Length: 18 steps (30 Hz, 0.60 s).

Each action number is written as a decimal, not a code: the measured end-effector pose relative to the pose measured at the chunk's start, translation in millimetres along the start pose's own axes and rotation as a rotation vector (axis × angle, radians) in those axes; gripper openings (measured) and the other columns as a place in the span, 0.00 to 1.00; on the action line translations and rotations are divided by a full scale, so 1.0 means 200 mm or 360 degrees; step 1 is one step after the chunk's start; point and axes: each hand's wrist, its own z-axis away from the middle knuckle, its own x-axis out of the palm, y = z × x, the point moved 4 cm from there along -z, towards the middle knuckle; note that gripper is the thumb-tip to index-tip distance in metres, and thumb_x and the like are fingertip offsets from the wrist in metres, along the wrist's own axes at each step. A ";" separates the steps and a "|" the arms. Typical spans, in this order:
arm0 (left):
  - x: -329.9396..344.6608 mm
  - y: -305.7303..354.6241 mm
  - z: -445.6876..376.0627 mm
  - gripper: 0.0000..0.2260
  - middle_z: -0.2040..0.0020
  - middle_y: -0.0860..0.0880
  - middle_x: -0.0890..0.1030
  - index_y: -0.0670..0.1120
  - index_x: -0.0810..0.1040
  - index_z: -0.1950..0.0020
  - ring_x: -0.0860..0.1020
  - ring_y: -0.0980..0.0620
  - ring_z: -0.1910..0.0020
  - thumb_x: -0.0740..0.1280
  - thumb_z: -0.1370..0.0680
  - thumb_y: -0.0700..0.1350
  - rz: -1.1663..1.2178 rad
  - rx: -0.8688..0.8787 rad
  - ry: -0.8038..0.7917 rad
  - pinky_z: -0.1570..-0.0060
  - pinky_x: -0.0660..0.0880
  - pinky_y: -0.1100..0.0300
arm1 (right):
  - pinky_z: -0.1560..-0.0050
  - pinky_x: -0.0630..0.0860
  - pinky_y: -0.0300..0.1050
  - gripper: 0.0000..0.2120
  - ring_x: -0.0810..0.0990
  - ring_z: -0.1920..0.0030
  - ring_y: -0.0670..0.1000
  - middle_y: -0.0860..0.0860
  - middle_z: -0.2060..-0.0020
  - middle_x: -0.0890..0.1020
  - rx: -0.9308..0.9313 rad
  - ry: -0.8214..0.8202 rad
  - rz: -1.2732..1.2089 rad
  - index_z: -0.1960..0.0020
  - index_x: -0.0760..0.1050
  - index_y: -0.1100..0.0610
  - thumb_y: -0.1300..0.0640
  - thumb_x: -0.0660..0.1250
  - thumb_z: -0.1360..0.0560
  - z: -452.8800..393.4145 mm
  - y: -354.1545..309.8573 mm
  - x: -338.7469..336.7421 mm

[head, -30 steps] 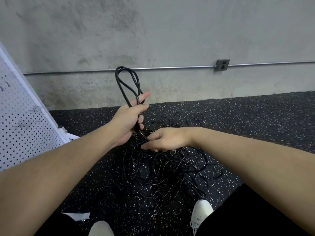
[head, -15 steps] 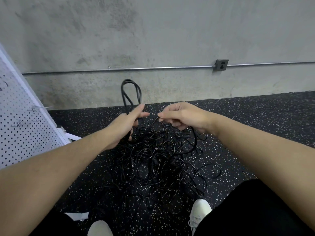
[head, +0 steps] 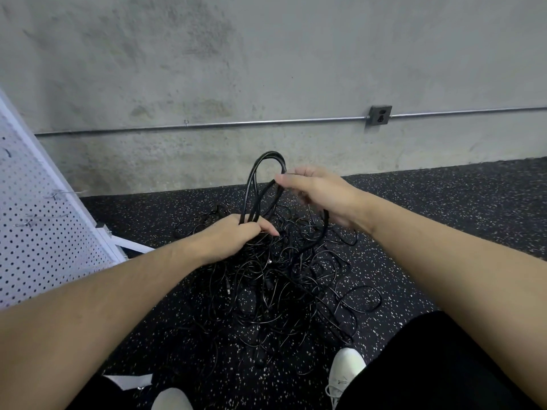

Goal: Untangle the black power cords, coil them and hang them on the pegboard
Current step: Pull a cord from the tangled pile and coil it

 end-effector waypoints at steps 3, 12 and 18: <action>0.01 0.00 0.00 0.15 0.55 0.51 0.80 0.62 0.85 0.47 0.76 0.53 0.58 0.58 0.17 0.49 0.0079 0.0062 -0.0105 0.56 0.71 0.58 | 0.47 0.72 0.40 0.10 0.79 0.52 0.44 0.47 0.50 0.81 -0.0218 0.0372 0.0013 0.61 0.78 0.54 0.52 0.78 0.28 -0.03 -0.02 -0.05; 0.04 0.04 0.03 0.16 0.64 0.51 0.80 0.51 0.84 0.62 0.71 0.61 0.70 0.59 0.25 0.37 0.0303 0.0117 -0.0104 0.68 0.68 0.68 | 0.54 0.83 0.61 0.20 0.79 0.74 0.54 0.59 0.71 0.78 -0.0199 0.0318 -0.0331 0.47 0.68 0.59 0.58 0.78 0.28 -0.04 -0.01 0.00; 0.02 0.00 0.04 0.15 0.59 0.47 0.86 0.45 0.76 0.68 0.69 0.55 0.70 0.59 0.24 0.33 0.0522 0.0109 0.0029 0.70 0.67 0.63 | 0.57 0.85 0.50 0.19 0.78 0.70 0.47 0.47 0.74 0.72 0.0341 0.0277 -0.0467 0.62 0.72 0.54 0.42 0.73 0.25 -0.05 0.06 0.04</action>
